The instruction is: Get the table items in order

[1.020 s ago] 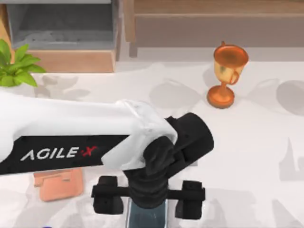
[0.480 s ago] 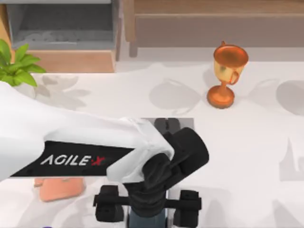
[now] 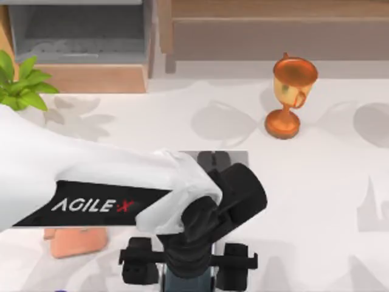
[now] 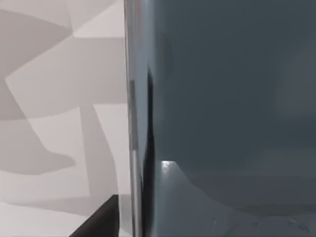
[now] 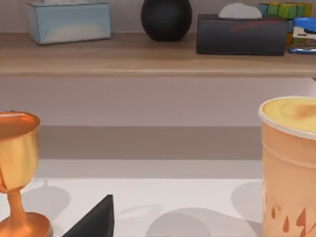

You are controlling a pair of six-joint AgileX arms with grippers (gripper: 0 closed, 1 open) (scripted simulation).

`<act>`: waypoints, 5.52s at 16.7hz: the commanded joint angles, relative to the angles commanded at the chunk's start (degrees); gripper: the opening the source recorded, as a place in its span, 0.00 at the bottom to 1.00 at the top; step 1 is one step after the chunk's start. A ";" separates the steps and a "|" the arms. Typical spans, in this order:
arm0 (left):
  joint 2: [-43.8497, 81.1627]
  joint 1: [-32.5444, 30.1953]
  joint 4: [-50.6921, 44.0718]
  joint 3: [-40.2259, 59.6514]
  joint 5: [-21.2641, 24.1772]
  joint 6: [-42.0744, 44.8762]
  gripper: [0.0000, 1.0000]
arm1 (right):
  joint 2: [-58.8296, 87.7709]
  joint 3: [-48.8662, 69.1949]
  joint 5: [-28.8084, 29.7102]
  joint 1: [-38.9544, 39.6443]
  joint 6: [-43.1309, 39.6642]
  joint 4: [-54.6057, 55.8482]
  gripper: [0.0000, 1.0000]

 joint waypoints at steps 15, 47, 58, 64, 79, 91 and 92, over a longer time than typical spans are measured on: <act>-1.28 -0.01 -1.13 0.31 -0.16 0.29 0.00 | 0.00 0.00 0.00 0.00 0.00 0.00 1.00; -55.91 -6.73 -4.25 -23.51 -56.66 -5.87 0.00 | 0.00 0.00 0.00 0.00 0.00 0.00 1.00; -59.50 -4.21 2.10 -24.92 -53.57 0.22 0.00 | 0.00 0.00 0.00 0.00 0.00 0.00 1.00; -58.42 3.69 15.02 -29.73 -50.23 10.23 0.00 | 0.00 0.00 0.00 0.00 0.00 0.00 1.00; -54.34 8.34 21.95 -31.07 -47.70 14.89 0.45 | 0.00 0.00 0.00 0.00 0.00 0.00 1.00; -54.34 8.34 21.95 -31.07 -47.70 14.89 1.00 | 0.00 0.00 0.00 0.00 0.00 0.00 1.00; -54.34 8.34 21.95 -31.07 -47.70 14.89 1.00 | 0.00 0.00 0.00 0.00 0.00 0.00 1.00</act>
